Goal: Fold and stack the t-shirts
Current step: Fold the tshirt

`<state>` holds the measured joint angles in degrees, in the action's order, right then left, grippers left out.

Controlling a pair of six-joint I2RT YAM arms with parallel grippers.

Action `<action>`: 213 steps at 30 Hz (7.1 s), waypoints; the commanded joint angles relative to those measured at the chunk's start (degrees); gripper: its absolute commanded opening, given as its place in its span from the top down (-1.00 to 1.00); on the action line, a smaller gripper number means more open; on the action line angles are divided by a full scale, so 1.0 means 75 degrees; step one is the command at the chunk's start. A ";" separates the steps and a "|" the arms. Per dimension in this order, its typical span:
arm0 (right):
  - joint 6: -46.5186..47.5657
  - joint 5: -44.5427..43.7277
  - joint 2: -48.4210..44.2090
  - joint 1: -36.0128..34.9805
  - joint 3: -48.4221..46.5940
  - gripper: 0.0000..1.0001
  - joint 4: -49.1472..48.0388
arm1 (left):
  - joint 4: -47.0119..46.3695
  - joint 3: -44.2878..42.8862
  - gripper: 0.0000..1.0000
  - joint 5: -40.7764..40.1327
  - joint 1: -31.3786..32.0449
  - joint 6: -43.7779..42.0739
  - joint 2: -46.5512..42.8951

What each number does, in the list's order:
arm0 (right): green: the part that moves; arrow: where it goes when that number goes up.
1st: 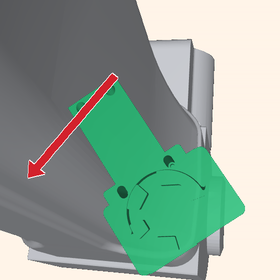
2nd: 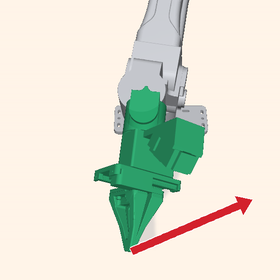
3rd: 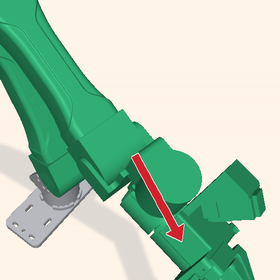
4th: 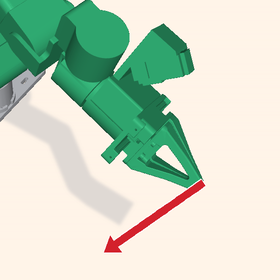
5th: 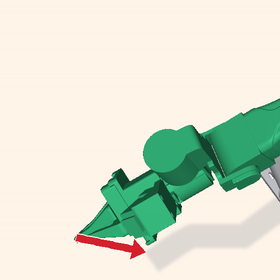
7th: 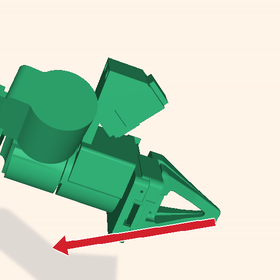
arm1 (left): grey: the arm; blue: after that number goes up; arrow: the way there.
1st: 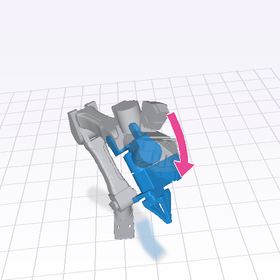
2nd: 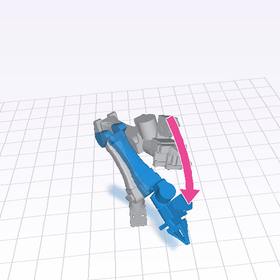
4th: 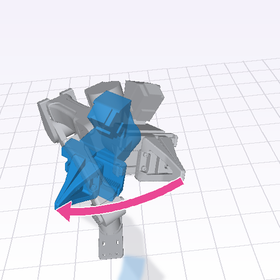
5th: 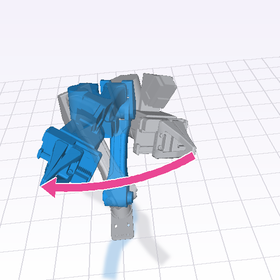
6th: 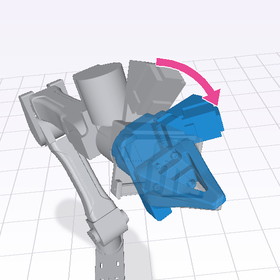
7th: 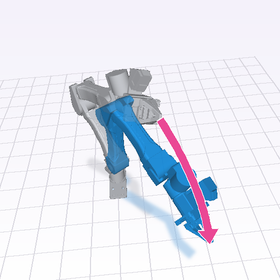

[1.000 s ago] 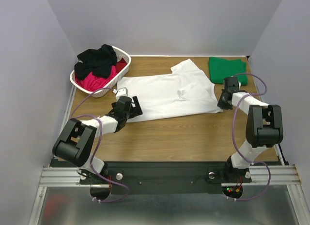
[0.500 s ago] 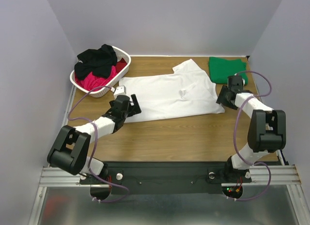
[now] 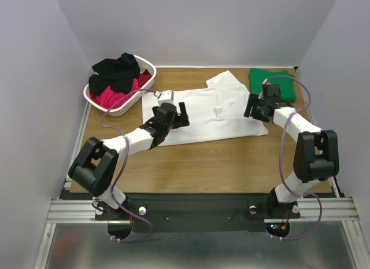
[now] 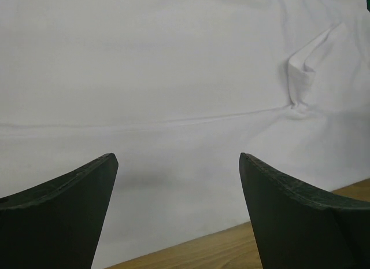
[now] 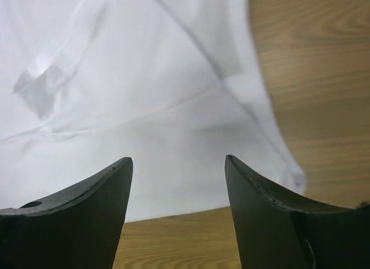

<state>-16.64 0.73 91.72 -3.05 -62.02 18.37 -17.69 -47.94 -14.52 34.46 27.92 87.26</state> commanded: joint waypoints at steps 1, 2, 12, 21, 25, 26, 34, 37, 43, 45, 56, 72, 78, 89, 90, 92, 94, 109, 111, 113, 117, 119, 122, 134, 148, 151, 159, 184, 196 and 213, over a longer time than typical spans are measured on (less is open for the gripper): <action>0.0051 0.0407 0.0636 -0.0600 -0.0461 -0.41 -0.0433 | -0.0312 -0.0521 -0.97 0.0248 0.0222 0.0050 0.0573; 0.0051 0.0383 0.0754 -0.0740 -0.0554 -0.41 -0.0457 | -0.0464 -0.0580 -0.97 0.0319 0.0222 0.0062 0.0692; -0.0241 -0.0027 0.1587 -0.1351 -0.0181 -0.42 -0.0446 | -0.0770 -0.0112 -0.97 0.0647 0.0222 0.0261 0.1466; -0.0757 0.0007 0.1142 -0.1609 0.1190 -0.41 -0.0270 | -0.0828 0.0755 -0.97 0.0647 0.0234 0.0378 0.1303; -0.0933 0.0347 0.0674 -0.1656 0.1694 -0.41 -0.0107 | -0.0863 0.1188 -0.97 0.0694 0.0234 0.0507 0.1081; -0.0956 0.0382 0.0591 -0.1668 0.1776 -0.41 -0.0071 | -0.0922 0.1398 -0.97 0.0718 0.0234 0.0554 0.1033; -0.1038 0.0640 -0.0065 -0.1902 0.2513 -0.43 0.0503 | -0.1051 0.2114 -0.97 0.0777 0.0515 0.0859 0.0705; -0.1085 0.0792 -0.0405 -0.1925 0.2772 -0.44 0.0632 | -0.1039 0.2361 -0.97 0.0695 0.0667 0.1023 0.0576; -0.1203 0.0817 -0.1177 -0.2265 0.2820 -0.44 0.1206 | -0.0735 0.2759 -0.97 0.0531 0.0959 0.1280 -0.0009; -0.1226 0.0816 -0.1365 -0.2312 0.2727 -0.44 0.1394 | -0.0501 0.2830 -0.97 0.0402 0.1065 0.1363 -0.0290; -0.0887 -0.0271 -0.1369 -0.2347 0.0958 -0.53 0.1735 | 0.0707 0.2175 -0.97 -0.0934 0.1125 0.0965 -0.1698; -0.1121 -0.0765 0.0075 -0.2406 0.1413 -0.68 0.0398 | -0.0242 0.1529 -0.97 -0.0818 0.1136 0.0683 0.0001; -0.1273 -0.0754 -0.0299 -0.2441 0.2022 -0.68 0.0410 | -0.0324 0.2195 -0.97 -0.0654 0.1136 0.0999 -0.0174; -0.1846 -0.0625 -0.0932 -0.2897 0.2773 -0.74 0.0655 | -0.0032 0.3391 -0.97 -0.0466 0.1241 0.1678 -0.1181; -0.1894 -0.0637 -0.1002 -0.2933 0.2831 -0.73 0.0714 | 0.0003 0.3462 -0.97 -0.0454 0.1265 0.1749 -0.1252; -0.2010 -0.0648 -0.1201 -0.3026 0.2890 -0.74 0.0947 | 0.0132 0.3602 -0.97 -0.0419 0.1381 0.1913 -0.1497; -0.2105 -0.0672 -0.1354 -0.3167 0.3030 -0.74 0.1147 | 0.0237 0.3662 -0.97 -0.0454 0.1441 0.2007 -0.1755; -0.1825 -0.0904 -0.2808 -0.3273 0.1370 -0.82 0.1746 | 0.2196 0.1847 -0.97 -0.2645 0.1536 0.1013 -0.3291; -0.1521 -0.1572 -0.2610 -0.3262 0.0541 -0.92 0.1746 | 0.1881 0.1508 -0.97 -0.2401 0.0859 0.0523 -0.3163; -0.1193 -0.2040 -0.2062 -0.3180 0.0013 -0.98 0.1734 | 0.1436 0.1273 -0.97 -0.1945 0.0109 0.0100 -0.2941; -0.0630 -0.2523 -0.0820 -0.2631 -0.1326 -0.97 0.1536 | 0.1070 0.0840 -0.97 -0.1533 -0.0888 -0.0230 -0.2285; -0.0454 -0.2419 -0.0302 -0.2337 -0.1702 -0.96 0.1186 | 0.1000 0.0721 -0.97 -0.1253 -0.1171 -0.0313 -0.1888; -0.0195 -0.1974 0.0647 -0.1693 -0.2358 -0.90 0.0833 | 0.0754 0.0639 -0.97 -0.0913 -0.1512 -0.0406 -0.1547; 0.0169 -0.1352 0.2876 -0.0613 -0.3613 -0.41 0.0305 | 0.0660 0.0639 -0.97 -0.0724 -0.1817 -0.0500 -0.1241; 0.0180 -0.0906 0.3848 -0.0472 -0.3836 -0.20 -0.0024 | 0.0754 0.0697 -0.97 -0.0806 -0.1864 -0.0512 -0.1217; 0.0192 -0.0953 0.3965 -0.0484 -0.3836 -0.17 -0.0047 | 0.0754 0.0709 -0.97 -0.0829 -0.1864 -0.0512 -0.1217; 0.0239 -0.1129 0.4188 -0.0461 -0.3813 0.06 -0.0047 | 0.0754 0.0697 -0.97 -0.0888 -0.1876 -0.0524 -0.1182; 0.0520 -0.0625 0.3626 -0.0461 -0.3344 0.99 -0.0199 | 0.0718 -0.1552 -0.58 -0.1146 -0.2227 -0.0887 0.1301; 0.0543 -0.0555 0.3544 -0.0461 -0.3203 0.99 -0.0305 | 0.0929 -0.2103 -0.08 -0.0419 -0.2649 -0.0899 0.2521; 0.0543 -0.0613 0.3532 -0.0461 -0.3168 0.99 -0.0340 | 0.1187 -0.2245 0.53 -0.0267 -0.2661 -0.0981 0.2838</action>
<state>-13.23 -4.03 120.66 -6.66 -86.50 17.10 -9.50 -63.83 -16.38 14.52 21.39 109.78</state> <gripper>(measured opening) 0.020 0.303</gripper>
